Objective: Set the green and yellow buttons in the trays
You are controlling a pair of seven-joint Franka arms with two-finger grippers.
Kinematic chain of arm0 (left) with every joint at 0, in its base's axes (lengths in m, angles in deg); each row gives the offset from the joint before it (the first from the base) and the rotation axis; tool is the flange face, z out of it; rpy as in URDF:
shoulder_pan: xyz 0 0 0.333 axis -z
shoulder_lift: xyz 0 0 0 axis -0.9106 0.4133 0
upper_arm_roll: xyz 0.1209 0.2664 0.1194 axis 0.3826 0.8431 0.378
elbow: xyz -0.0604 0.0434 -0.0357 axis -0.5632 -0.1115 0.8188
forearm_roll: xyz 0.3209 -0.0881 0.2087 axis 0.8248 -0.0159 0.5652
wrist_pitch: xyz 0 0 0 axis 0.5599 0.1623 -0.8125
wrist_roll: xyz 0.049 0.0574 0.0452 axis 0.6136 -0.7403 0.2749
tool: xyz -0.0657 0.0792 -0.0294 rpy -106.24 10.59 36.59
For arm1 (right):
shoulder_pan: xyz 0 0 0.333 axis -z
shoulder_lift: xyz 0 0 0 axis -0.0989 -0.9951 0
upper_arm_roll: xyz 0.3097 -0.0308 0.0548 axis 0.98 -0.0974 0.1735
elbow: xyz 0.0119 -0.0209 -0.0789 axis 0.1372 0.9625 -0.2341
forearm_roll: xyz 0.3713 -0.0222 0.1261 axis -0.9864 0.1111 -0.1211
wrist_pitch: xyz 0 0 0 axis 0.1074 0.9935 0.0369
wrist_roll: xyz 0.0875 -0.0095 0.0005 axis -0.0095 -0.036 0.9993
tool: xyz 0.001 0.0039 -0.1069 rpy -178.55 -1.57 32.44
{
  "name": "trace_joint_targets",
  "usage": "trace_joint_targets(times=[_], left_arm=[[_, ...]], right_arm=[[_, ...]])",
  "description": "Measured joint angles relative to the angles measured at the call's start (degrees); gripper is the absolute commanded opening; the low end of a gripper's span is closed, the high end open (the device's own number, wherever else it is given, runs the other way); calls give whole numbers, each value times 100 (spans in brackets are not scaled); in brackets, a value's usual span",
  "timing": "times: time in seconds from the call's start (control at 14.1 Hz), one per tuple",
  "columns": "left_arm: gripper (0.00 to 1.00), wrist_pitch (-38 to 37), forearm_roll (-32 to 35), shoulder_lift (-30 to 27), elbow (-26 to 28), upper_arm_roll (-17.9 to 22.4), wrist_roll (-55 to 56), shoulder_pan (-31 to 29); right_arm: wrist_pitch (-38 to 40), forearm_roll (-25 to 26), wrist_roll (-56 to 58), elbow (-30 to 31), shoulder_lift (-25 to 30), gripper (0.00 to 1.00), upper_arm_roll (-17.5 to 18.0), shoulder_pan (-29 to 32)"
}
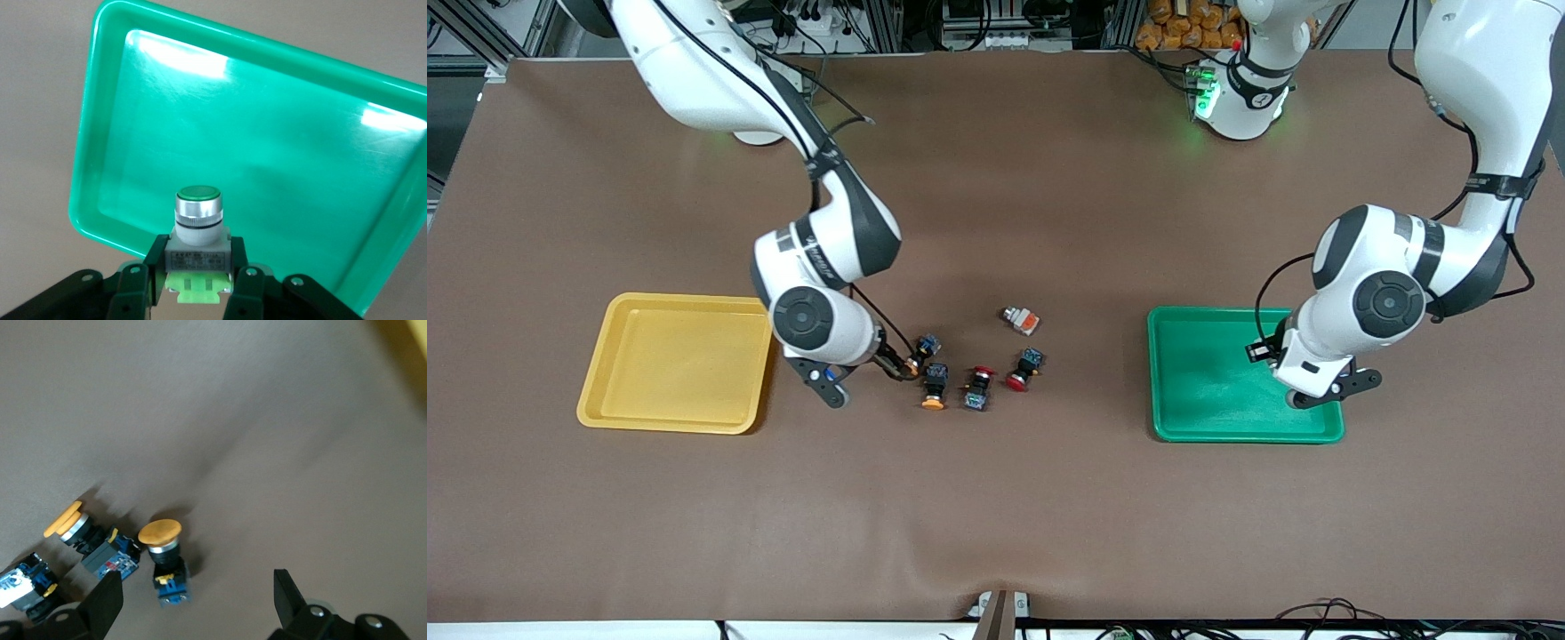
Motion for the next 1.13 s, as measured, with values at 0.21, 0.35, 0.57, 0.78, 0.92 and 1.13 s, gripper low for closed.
trace_joint_targets(times=[0.21, 0.35, 0.57, 0.78, 0.92, 1.13], left_arm=[[0, 312, 310, 158, 121, 3, 0, -166], [0, 542, 474, 329, 161, 6, 0, -347], [12, 858, 575, 597, 182, 7, -2, -531], [100, 926, 607, 703, 181, 1, -2, -550], [100, 930, 607, 684, 159, -18, -2, -550], [100, 845, 607, 561, 112, -75, -2, -551]], right_arm=[[-559, 0, -197, 322, -122, 100, 2, -153], [-742, 0, -312, 372, -227, 100, 3, -251], [-812, 0, -384, 378, -312, 88, 3, -332], [-937, 0, -392, 398, -368, 51, 3, -359], [-1003, 0, -392, 398, -430, 42, 3, -390], [-1036, 0, -396, 398, -452, 17, 3, -420]])
